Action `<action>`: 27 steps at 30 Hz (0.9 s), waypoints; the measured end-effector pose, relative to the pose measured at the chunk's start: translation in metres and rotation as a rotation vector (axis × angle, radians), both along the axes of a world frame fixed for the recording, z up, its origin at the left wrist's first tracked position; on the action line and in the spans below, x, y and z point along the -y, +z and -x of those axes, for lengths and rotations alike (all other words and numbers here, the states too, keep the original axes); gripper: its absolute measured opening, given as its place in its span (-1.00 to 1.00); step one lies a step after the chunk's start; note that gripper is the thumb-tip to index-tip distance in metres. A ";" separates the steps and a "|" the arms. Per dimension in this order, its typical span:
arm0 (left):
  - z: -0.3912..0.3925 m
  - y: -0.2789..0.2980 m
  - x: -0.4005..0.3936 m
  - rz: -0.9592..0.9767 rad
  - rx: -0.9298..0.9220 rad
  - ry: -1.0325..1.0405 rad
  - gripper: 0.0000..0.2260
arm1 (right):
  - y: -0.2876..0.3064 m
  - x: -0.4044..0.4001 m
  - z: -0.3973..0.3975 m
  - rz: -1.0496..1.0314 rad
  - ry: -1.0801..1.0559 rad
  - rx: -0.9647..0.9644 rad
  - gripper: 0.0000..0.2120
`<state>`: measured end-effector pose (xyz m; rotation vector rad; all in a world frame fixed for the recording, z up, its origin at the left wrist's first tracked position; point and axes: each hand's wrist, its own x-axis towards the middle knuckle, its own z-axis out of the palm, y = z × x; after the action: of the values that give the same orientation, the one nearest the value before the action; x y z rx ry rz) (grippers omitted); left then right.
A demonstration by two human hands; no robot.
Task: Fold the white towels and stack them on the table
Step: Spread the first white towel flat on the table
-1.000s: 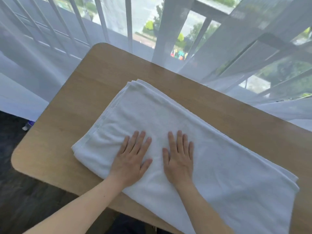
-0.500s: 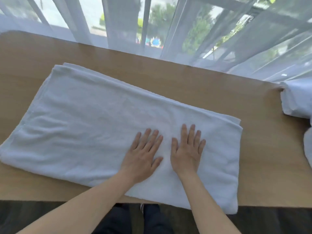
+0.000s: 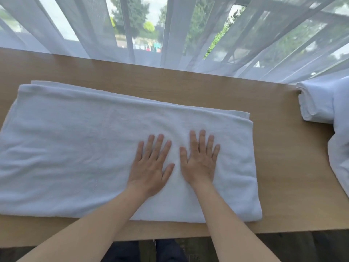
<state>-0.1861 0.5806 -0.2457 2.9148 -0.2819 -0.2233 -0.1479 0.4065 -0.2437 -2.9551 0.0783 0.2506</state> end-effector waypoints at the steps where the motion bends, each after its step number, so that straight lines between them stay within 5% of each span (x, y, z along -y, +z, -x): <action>1: -0.006 -0.001 0.003 0.002 0.001 0.011 -0.36 | 0.000 0.003 -0.009 0.001 0.010 0.000 -0.37; 21: -0.093 -0.009 0.038 -0.037 0.103 0.055 -0.31 | 0.000 0.049 -0.101 -0.052 0.064 0.047 -0.41; 27: -0.104 -0.001 0.069 -0.052 0.015 0.252 -0.34 | 0.004 0.077 -0.103 -0.048 0.029 0.015 -0.42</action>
<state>-0.0818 0.5116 -0.2464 2.9663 0.0917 -0.1705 -0.0447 0.3298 -0.2401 -2.9116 0.0278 0.2310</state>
